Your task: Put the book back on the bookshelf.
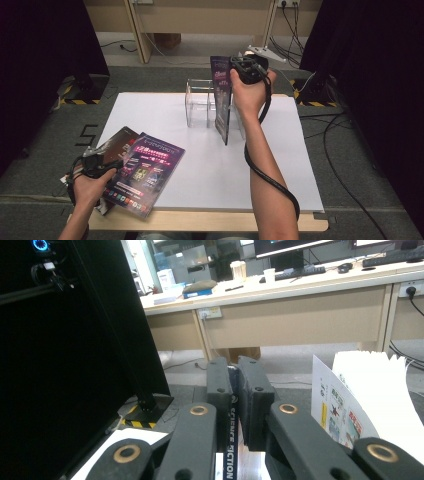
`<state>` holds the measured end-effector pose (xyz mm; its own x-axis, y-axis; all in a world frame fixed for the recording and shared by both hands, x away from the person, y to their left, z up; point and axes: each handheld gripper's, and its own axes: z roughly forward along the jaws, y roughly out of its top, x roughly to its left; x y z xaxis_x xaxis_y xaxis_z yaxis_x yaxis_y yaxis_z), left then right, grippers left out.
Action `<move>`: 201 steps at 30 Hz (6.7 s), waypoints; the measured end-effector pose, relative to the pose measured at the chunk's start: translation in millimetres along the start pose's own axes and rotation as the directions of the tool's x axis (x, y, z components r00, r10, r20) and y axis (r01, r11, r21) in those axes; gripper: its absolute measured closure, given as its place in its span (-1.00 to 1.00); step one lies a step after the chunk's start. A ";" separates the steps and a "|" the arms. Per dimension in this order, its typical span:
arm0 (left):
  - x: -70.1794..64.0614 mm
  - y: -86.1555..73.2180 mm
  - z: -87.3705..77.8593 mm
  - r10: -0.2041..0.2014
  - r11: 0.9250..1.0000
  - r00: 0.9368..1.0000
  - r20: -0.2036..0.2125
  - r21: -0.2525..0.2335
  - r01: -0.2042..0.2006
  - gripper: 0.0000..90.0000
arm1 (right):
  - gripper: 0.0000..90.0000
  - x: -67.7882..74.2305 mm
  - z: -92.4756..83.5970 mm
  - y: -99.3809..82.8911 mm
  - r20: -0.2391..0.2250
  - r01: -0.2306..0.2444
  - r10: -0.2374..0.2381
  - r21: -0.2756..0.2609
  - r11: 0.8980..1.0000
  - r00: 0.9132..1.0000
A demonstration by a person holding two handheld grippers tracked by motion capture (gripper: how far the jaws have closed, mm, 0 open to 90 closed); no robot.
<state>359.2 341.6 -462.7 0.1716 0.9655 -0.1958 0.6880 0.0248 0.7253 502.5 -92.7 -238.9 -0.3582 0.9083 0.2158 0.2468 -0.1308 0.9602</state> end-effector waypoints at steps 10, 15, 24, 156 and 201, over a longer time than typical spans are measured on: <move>0.9 -0.1 -1.1 0.001 1.000 1.000 0.002 0.000 -0.001 0.62 | 0.90 -2.6 20.8 2.7 0.028 0.008 -0.008 0.005 1.000 1.000; 1.2 -0.1 -1.5 -0.002 1.000 1.000 -0.002 -0.004 0.002 0.62 | 0.90 -2.7 27.9 3.3 0.032 0.008 -0.008 0.002 1.000 0.999; 2.1 -0.7 -1.1 0.002 1.000 1.000 -0.001 -0.002 -0.002 0.63 | 0.90 -2.9 38.5 -2.5 0.058 0.033 -0.032 -0.003 0.999 0.998; -0.1 -1.0 -6.1 0.032 0.999 0.999 -0.019 -0.037 -0.032 0.48 | 0.88 -2.1 -19.6 -77.6 0.147 0.054 -0.058 0.031 0.998 0.987; 1.8 -1.2 -5.1 0.022 0.999 0.999 -0.026 -0.041 -0.023 0.36 | 0.88 -5.5 19.0 -72.4 0.210 0.057 -0.060 0.022 0.998 0.976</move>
<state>355.1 344.6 -460.5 0.1683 0.9723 -0.1625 0.6546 0.0130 0.7559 503.7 -80.7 -313.0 -0.1751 0.9778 0.1153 0.2461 -0.0699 0.9667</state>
